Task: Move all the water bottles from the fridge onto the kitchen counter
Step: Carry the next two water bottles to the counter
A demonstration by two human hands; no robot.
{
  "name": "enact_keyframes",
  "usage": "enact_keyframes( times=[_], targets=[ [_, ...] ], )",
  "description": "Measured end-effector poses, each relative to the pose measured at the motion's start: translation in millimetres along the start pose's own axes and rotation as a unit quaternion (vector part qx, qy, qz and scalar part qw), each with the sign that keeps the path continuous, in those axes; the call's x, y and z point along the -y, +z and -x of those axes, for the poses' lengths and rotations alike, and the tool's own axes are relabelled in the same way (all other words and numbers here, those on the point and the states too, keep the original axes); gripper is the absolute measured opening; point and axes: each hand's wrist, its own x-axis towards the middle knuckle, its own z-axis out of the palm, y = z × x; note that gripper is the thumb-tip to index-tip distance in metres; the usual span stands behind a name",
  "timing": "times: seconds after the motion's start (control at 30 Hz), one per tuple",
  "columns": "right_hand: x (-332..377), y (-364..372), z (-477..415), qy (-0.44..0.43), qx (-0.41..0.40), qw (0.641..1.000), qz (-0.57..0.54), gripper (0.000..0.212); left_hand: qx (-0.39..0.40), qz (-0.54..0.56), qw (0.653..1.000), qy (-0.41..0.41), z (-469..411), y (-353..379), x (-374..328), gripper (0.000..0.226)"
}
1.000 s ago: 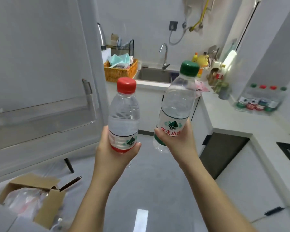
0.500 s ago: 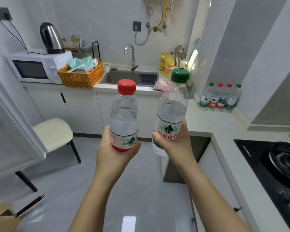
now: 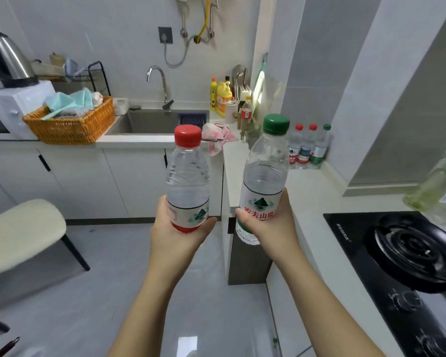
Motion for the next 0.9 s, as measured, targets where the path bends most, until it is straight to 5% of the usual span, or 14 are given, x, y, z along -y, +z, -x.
enact_keyframes(
  times=[0.9],
  targets=[
    [-111.7,10.8,-263.1,0.108,-0.149,0.981,0.068,0.064,0.22,0.042,0.974,-0.023,-289.9,153.0,71.2,0.054]
  ],
)
